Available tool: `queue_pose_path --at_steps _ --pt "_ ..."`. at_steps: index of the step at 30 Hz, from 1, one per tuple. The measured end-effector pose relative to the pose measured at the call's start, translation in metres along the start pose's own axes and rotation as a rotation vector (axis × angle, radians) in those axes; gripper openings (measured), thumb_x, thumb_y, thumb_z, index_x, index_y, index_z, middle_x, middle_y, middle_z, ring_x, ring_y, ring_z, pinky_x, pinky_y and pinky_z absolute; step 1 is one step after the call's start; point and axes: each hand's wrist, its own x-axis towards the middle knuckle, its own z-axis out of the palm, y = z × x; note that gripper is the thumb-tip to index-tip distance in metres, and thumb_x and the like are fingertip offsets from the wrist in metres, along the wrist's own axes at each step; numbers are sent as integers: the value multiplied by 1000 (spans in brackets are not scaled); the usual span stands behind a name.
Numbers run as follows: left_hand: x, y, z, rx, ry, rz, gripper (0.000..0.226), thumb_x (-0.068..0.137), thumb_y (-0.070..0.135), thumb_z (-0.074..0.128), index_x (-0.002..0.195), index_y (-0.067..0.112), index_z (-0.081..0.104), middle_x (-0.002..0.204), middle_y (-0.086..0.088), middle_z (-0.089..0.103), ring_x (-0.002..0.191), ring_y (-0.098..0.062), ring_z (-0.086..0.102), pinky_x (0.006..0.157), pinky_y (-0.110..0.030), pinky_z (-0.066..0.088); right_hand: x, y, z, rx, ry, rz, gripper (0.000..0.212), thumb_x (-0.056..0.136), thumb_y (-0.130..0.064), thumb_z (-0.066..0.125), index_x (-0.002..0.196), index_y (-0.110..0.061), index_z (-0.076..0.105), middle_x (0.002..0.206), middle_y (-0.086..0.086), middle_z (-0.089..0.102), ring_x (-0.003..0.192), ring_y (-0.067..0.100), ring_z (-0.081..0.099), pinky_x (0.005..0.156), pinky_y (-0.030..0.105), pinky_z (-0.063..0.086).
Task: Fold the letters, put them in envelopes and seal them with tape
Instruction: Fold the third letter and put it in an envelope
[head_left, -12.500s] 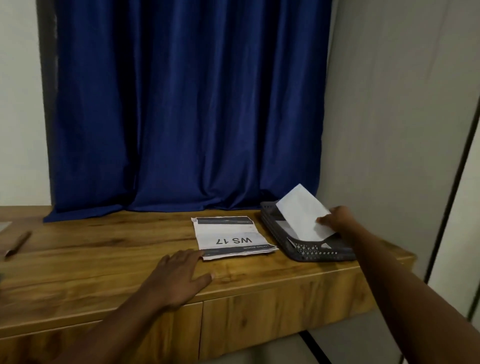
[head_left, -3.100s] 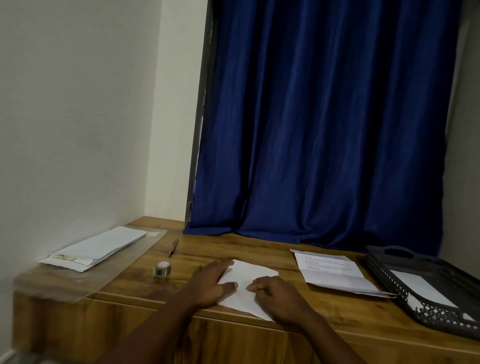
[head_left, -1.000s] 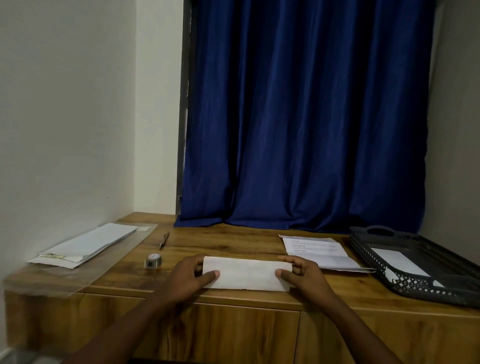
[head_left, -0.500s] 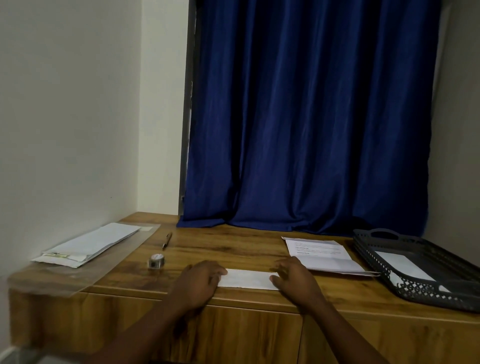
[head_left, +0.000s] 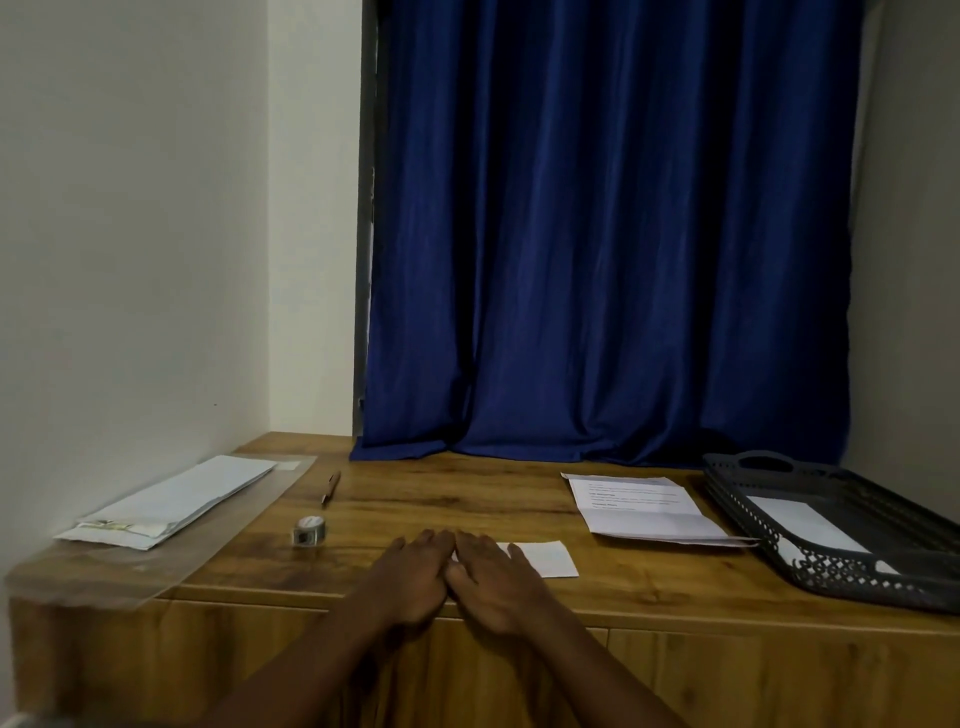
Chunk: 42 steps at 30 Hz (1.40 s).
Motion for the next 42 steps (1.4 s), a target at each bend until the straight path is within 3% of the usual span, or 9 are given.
queue_pose_path --at_steps 5,11,21,25,29,33,35,38,42 --pt "2 -3 -2 43 -61 -25 54 110 32 29 163 19 22 170 -5 23 157 -20 17 128 -45 13 -2 22 -13 -78 -102 47 70 104 -61 14 164 -25 13 172 -2 9 158 16 7 125 44 5" --pt "1 -4 -4 64 -95 -20 55 112 36 25 164 19 17 172 -3 16 158 -18 10 129 -43 8 -19 77 -31 -101 -74 157 77 101 -69 16 164 -24 11 172 -3 8 157 16 8 125 40 9" --pt "-17 -9 -11 48 -158 60 115 76 96 38 165 28 13 173 3 10 158 -15 10 128 -40 7 -39 72 -20 -197 2 -5 97 80 -95 14 161 -41 14 171 -11 13 155 10 13 125 45 10" --pt "-26 -18 -8 34 -78 144 94 83 78 59 161 37 25 170 10 20 156 -12 15 125 -34 12 -58 71 -15 -325 47 -50 94 81 -94 24 159 -43 19 168 -13 21 154 10 18 125 46 9" --pt "-34 -26 -4 -339 86 212 41 87 42 78 127 46 67 144 23 54 137 3 45 114 -26 40 -69 57 -20 -437 204 -57 69 85 -80 42 138 -36 51 140 -8 60 131 13 51 124 49 12" --pt "-34 -25 -6 -723 140 167 21 88 23 80 105 35 80 124 18 71 120 -1 63 99 -27 53 -68 38 -34 -516 274 -121 45 91 -66 54 117 -31 63 107 -7 72 98 15 65 105 41 42" --pt "-33 -27 -9 -856 223 113 25 89 23 79 112 33 77 121 13 73 113 -8 68 89 -25 58 -65 33 -43 -401 260 -140 37 93 -61 56 115 -33 66 97 -11 71 86 9 64 83 33 50" --pt "-33 -29 -11 -1053 264 16 42 88 28 79 128 31 64 121 7 72 110 -12 70 78 -22 60 -55 25 -59 -136 238 -74 35 95 -56 58 115 -31 71 77 -20 57 70 -3 53 59 18 36" --pt "-27 -26 -9 -1017 333 -87 47 89 27 80 129 35 57 114 4 73 104 -9 71 76 -22 60 -31 15 -81 461 249 119 39 92 -54 67 112 -20 71 94 -5 73 81 10 68 67 27 54"
